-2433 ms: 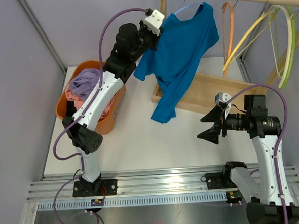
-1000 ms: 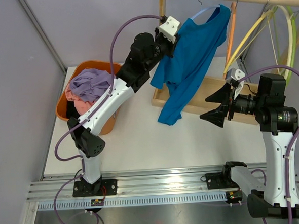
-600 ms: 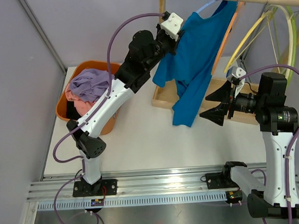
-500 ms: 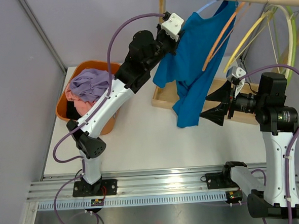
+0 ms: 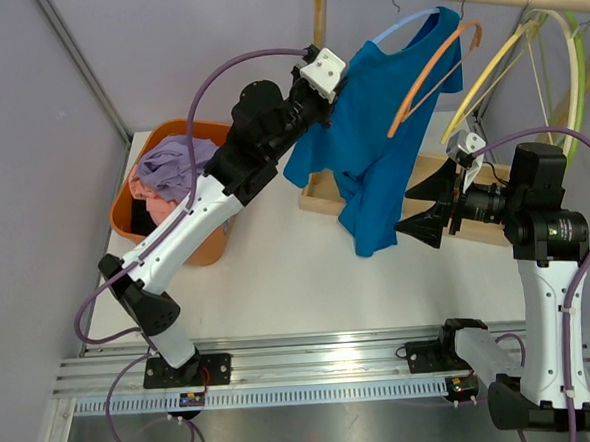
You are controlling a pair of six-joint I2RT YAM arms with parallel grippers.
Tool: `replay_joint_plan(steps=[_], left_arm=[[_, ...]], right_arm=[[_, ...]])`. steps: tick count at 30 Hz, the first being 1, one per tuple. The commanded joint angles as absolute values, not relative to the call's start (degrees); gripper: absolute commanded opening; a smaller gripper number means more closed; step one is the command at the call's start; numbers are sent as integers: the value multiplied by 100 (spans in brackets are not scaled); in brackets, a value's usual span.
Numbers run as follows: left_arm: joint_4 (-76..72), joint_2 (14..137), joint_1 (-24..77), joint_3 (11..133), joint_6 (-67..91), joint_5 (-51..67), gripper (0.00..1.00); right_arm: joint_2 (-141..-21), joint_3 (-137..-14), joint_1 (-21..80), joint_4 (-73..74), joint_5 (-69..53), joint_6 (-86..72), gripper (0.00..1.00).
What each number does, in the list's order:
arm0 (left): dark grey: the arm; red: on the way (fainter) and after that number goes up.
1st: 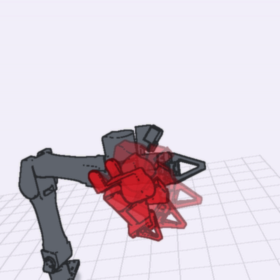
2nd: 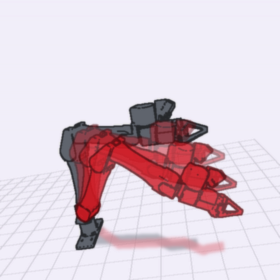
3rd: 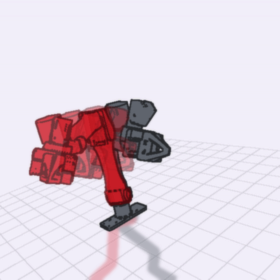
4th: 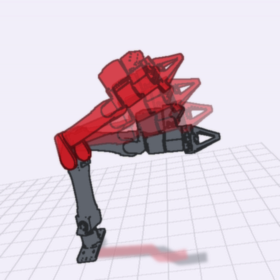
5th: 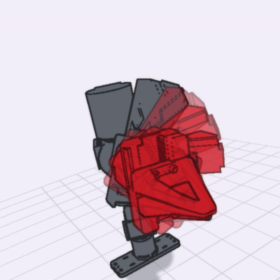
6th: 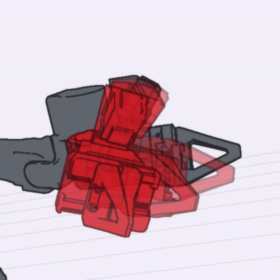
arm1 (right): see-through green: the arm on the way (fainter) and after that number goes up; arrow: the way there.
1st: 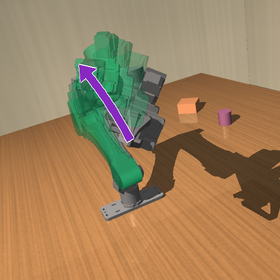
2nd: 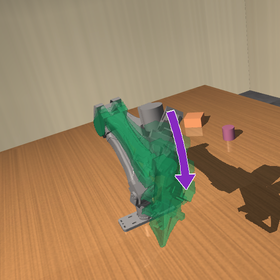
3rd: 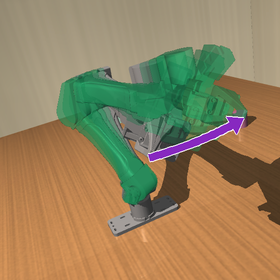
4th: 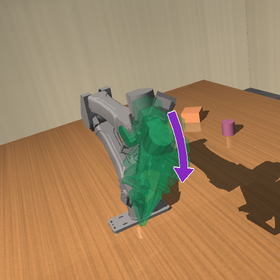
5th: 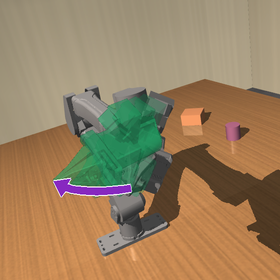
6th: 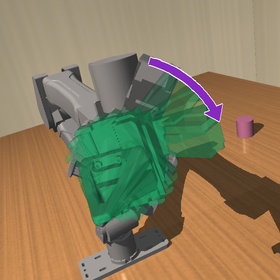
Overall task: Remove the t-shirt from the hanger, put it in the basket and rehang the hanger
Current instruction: Grab a hanger with a tshirt on it with the left arm, then pass the hanger from the left arm to the right
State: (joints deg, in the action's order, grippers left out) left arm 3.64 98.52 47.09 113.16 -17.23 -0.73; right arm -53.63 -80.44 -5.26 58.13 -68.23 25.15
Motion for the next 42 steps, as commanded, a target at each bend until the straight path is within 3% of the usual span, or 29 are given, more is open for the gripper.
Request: replay_joint_plan(steps=[1,11,22,28,35,42], left_arm=[[-748,9185,4720,11181,-1872,-255,0],[-423,8315,4685,9907,-1890,-281,0],[412,5980,4649,7053,-1513,-159,0],[1000,4669,4649,5575,-1231,649,0],[1626,3710,4649,4975,-958,2379,0],[1407,3849,4649,5044,-624,3374,0]], right_arm=[[-5317,-8051,-501,5686,-6899,2426,87],[-5326,-8147,-492,5897,-6917,2785,87],[-5730,-8455,-501,7224,-7330,4314,88],[-5950,-8455,-484,8041,-7313,5439,88],[-6257,-8561,-282,9315,-7269,7205,88],[-6197,-8104,1097,8448,-6777,6338,87]])
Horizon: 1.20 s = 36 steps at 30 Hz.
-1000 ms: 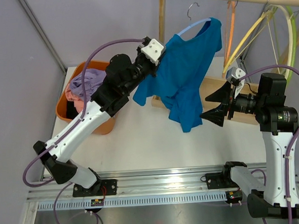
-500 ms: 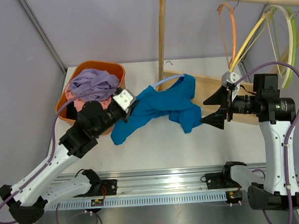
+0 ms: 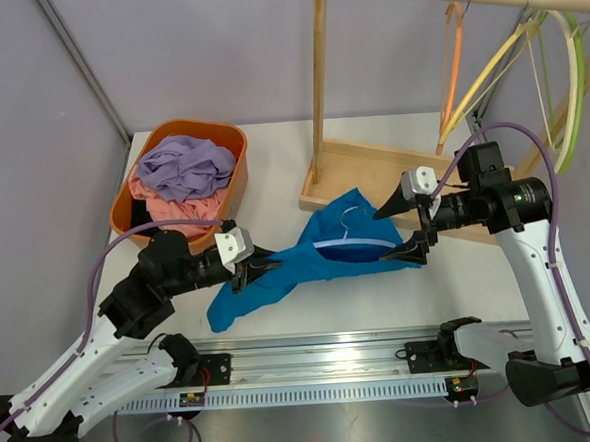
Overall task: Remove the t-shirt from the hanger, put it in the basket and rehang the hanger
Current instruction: Pass the hanger from the left arm to the right
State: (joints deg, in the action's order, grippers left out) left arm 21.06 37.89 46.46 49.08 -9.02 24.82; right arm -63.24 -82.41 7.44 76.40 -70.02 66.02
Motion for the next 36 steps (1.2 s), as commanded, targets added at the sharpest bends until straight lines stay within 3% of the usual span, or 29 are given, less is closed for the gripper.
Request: replay_joint_plan(steps=[1,17,20,25,29,36], left_arm=[[1371,3945,4649,5054,-607,3427,0],[826,4210,4649,5300,-501,3735,0],[835,4201,4649,5274,-518,3683,0],[625,4131,4649,5063,-466,3490,0],[370,4131,4649,4957,-404,3358,0],[-139,4210,4649,4817,164,2726,0]], right_arm=[[-6161,-7964,1264,8316,-6585,6215,86],[-5933,-7146,1371,7744,-6126,5696,76],[-5880,-7102,1380,7612,-6222,5537,67],[-5722,-6970,1371,7541,-6337,5423,33],[-5546,-6829,1371,7427,-6354,5335,15],[-5256,-6715,1371,6936,-6206,4687,0]])
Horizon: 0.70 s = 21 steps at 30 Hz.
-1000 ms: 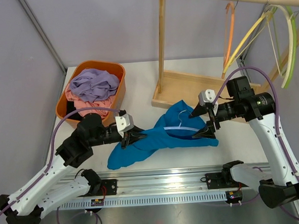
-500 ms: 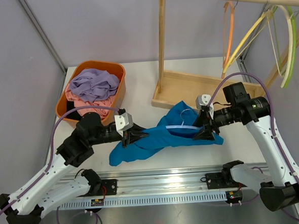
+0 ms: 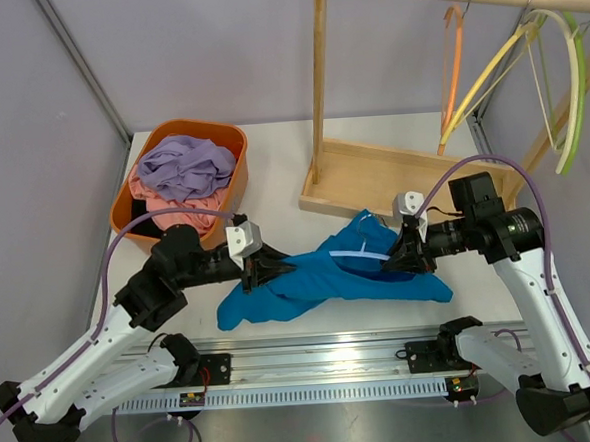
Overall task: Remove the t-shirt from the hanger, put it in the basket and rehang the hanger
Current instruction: Pass the hanger from the left arm to the right, then pass the hanger from the right arm to the left
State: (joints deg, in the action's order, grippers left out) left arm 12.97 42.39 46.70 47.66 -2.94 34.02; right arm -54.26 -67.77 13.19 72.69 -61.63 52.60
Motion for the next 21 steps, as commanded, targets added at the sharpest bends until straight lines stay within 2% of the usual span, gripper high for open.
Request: replay_joint_plan(steps=[1,3,4,5,6,8,12,16,21], left_arm=[[-202,4219,4649,4799,306,2368,1],[-220,4263,4649,4808,665,2058,22],[-220,4263,4649,4808,807,1726,27],[-159,4245,4649,4808,965,1618,43],[-115,4228,4649,4816,1089,1487,50],[-18,4193,4649,4825,1282,1214,52],[386,4175,4649,5026,1625,555,74],[781,4516,4658,5308,2283,229,74],[800,5491,5104,5519,3567,37,68]], right_arm=[[-5108,-6697,1371,6604,-6048,4293,0],[-4958,-6592,1371,6277,-5443,3748,0],[-4835,-6566,1371,6058,-5249,3666,0],[-4782,-6487,1371,5943,-4821,3543,0],[-4738,-6443,1380,5802,-4616,3290,0],[-4623,-6355,1371,5617,-4230,3217,0],[-4553,-6302,1371,5389,-3982,3007,0],[-4561,-6240,1371,5116,-3552,2857,0],[-4544,-6135,1371,4887,-3349,2716,0]])
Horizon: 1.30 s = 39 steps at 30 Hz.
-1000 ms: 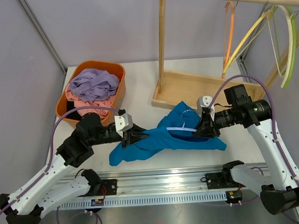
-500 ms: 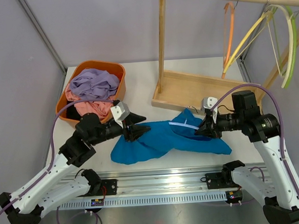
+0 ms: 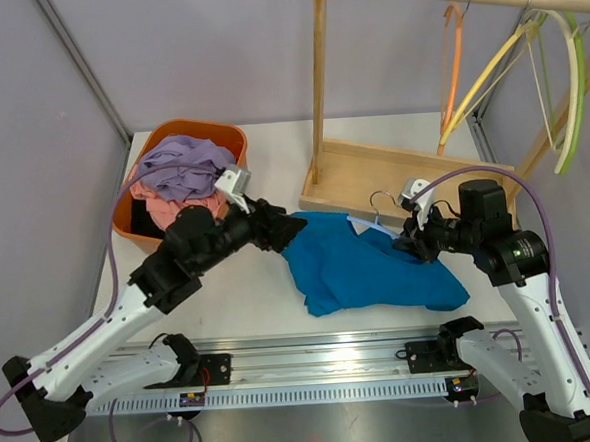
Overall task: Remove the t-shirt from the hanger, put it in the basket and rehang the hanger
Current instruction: Pass the hanger from the right arm to the left
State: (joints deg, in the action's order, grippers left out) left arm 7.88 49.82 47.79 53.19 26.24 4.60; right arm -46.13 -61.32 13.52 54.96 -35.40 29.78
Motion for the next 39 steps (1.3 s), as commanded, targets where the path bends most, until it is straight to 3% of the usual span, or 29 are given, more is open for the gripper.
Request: replay_joint_plan(steps=[1,8,15,26,28,29,31,33,39], left_arm=[[739,5693,5237,5633,3673,-130,68],[948,7178,6143,6600,4218,-1264,65],[1670,7786,6512,7233,4421,-2424,65],[2092,8551,6530,7761,4351,-2839,61],[2022,8604,6530,7804,4307,-2865,49],[1995,8639,6530,7813,4272,-2874,34],[1934,8631,6548,7805,4193,-2865,21],[1881,8552,6600,7761,4114,-2857,0],[1407,8297,6811,7743,3613,-2138,0]], right_arm=[[-4544,-6117,1371,4869,-3349,2698,0],[-4544,-5977,1380,4702,-3270,2602,0],[-4483,-5941,1371,4693,-3384,2558,0],[-4430,-5941,1371,4746,-3524,2531,0],[-4412,-5906,1371,4737,-3525,2514,0],[-4412,-5898,1371,4729,-3516,2531,0],[-4395,-5863,1371,4711,-3437,2523,0],[-4395,-5845,1380,4693,-3375,2531,0],[-4517,-5809,1371,4685,-3419,2654,0]])
